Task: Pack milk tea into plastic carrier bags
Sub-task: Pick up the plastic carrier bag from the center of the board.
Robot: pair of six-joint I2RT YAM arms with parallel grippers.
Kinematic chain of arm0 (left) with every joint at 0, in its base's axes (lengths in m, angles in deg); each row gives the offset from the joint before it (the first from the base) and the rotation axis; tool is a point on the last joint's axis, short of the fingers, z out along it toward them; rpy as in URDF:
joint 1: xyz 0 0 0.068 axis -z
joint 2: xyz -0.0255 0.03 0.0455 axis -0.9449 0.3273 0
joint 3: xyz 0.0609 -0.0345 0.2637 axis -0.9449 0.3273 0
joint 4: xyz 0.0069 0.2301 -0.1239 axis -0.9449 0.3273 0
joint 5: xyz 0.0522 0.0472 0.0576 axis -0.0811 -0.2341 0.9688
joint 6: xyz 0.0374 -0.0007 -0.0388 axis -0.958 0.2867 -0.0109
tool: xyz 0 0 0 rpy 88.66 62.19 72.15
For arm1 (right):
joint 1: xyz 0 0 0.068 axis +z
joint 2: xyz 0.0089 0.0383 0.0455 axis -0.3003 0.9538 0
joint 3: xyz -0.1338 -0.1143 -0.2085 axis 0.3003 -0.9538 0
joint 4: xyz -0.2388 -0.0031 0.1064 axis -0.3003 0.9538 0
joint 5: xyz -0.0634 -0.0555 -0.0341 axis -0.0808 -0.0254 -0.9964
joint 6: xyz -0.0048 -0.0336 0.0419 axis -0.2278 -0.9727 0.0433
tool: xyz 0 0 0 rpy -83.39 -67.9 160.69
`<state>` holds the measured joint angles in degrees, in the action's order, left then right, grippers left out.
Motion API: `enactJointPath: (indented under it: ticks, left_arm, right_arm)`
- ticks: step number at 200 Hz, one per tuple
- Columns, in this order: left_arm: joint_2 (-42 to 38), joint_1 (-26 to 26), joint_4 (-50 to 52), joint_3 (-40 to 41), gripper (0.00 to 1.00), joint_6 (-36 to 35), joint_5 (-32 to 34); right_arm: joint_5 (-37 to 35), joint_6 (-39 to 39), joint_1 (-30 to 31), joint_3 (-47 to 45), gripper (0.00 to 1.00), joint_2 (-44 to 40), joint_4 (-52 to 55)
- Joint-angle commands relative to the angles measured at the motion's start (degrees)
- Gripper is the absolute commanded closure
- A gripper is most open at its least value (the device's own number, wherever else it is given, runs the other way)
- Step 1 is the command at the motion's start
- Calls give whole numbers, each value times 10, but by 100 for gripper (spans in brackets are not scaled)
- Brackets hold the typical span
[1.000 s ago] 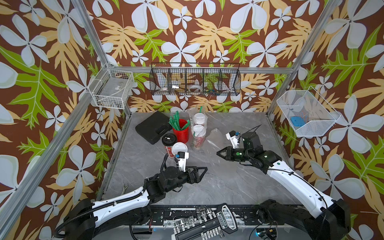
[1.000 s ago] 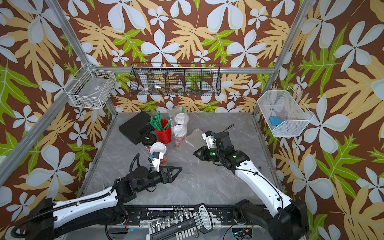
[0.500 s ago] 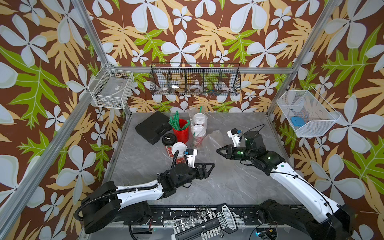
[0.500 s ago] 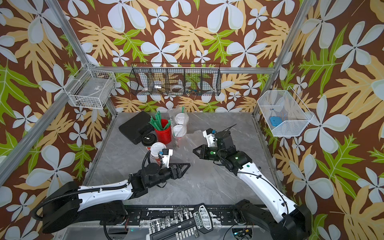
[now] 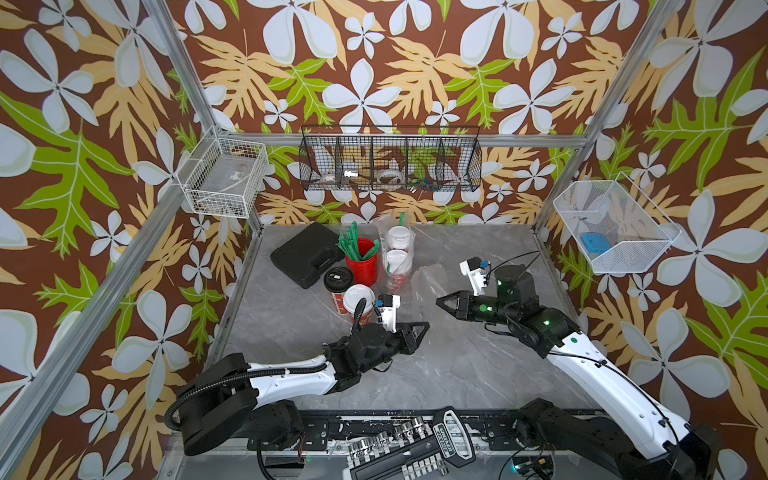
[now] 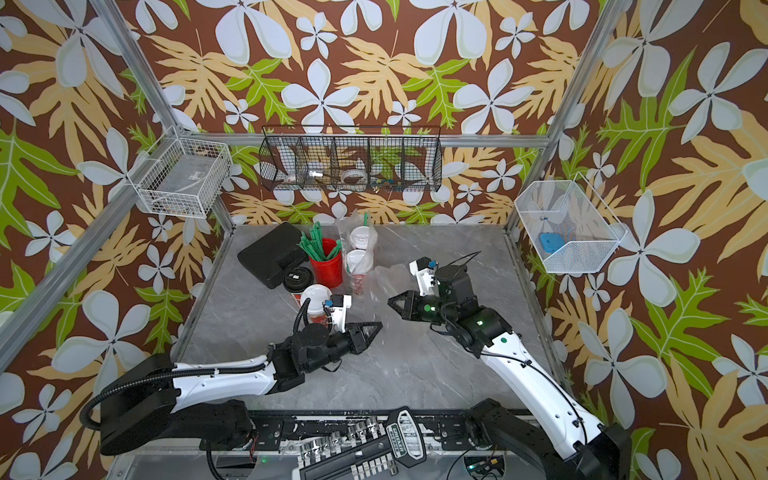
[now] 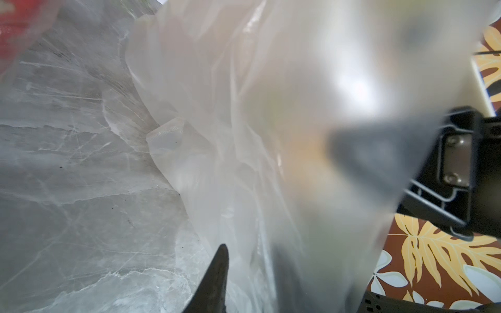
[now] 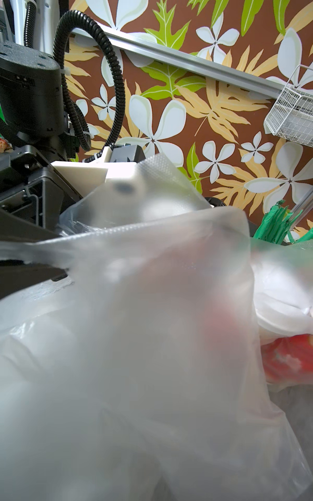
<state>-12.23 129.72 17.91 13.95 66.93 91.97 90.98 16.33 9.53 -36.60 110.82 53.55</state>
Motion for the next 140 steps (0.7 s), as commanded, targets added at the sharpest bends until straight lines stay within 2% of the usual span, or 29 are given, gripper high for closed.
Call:
enactJointPath:
  ticks: [1, 11, 41, 49, 62, 88, 114, 129, 140]
  left_arm:
    - [1, 0, -12, -10, 89, -8, 11]
    - [-2, 0, -7, -16, 100, -9, 9]
    - [-36, 0, 72, -52, 100, -28, -2]
    - [-50, 0, 113, -68, 100, -37, -7]
    - [-73, 0, 194, -101, 100, -53, -13]
    - [-116, 0, 386, -179, 100, -91, -10]
    - [-132, 0, 570, -263, 100, -125, 7]
    - [-139, 0, 641, -293, 100, -134, 12]
    - [-147, 0, 675, -304, 100, -135, 10]
  right_arm:
    - [1, 6, 1, -6, 87, -5, -10]
    - [0, 6, 1, -8, 87, -8, -7]
    - [-14, 2, 1, -9, 84, -24, 10]
    - [-22, 1, 1, -7, 74, -30, 18]
    - [-35, -5, 1, -1, 51, -40, 37]
    - [-68, -19, 1, 16, 22, -62, 75]
    - [-101, -27, 1, 30, 6, -88, 103]
    - [-116, -36, 1, 40, 0, -98, 125]
    - [-132, -47, 1, 52, 0, -100, 149]
